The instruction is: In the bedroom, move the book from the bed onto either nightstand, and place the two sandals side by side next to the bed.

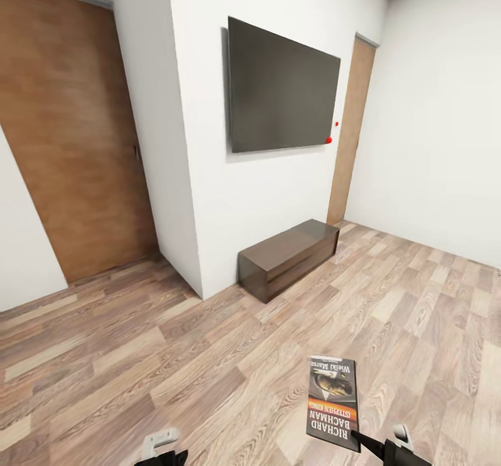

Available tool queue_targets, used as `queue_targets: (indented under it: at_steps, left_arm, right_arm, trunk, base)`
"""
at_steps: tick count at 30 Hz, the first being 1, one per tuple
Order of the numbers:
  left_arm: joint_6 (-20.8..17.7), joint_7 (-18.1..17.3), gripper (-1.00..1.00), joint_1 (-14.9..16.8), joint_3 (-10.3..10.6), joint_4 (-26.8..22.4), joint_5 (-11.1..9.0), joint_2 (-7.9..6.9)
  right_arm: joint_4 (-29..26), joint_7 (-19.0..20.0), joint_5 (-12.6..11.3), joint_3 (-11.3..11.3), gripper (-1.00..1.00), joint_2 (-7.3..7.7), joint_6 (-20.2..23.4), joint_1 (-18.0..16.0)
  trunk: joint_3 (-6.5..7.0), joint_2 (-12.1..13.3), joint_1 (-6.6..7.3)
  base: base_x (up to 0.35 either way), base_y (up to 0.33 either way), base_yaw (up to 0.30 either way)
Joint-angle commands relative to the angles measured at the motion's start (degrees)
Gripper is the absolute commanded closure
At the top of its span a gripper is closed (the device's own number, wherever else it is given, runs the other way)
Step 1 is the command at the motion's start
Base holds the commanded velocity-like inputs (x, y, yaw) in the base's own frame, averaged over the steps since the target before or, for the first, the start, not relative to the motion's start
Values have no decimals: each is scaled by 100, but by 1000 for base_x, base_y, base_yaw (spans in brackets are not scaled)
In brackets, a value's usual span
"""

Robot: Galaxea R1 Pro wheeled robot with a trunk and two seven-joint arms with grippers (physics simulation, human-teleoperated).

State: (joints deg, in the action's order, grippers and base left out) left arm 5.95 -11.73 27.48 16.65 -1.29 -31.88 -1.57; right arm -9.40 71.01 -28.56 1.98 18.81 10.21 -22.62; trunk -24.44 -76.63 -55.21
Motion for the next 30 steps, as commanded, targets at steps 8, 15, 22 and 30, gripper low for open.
queue_targets:
  at_steps: [8, 15, 22, 30]
  left_arm:
    - [20, -22, -100, 3, 49, 6, -56, -2]
    - [21, -22, -100, 3, 49, 6, -56, -2]
    - [20, -22, -100, 3, 49, 6, -56, -2]
    - [20, -22, -100, 3, 49, 6, -56, -2]
  right_arm:
    - [0, 18, -9, 39, 100, 0, 60, -5]
    - [0, 18, -9, 39, 100, 0, 60, -5]
    - [0, 14, -9, 39, 100, 0, 60, -5]
    - [0, 18, -9, 39, 100, 0, 60, -5]
  trunk:
    - [-6, -3, 0]
    - [-6, -3, 0]
    - [-6, -3, 0]
    - [-6, -3, 0]
  base:
    - [12, 0, -193]
    - [1, 0, -194]
    - [0, 0, -199]
    - [0, 0, -200]
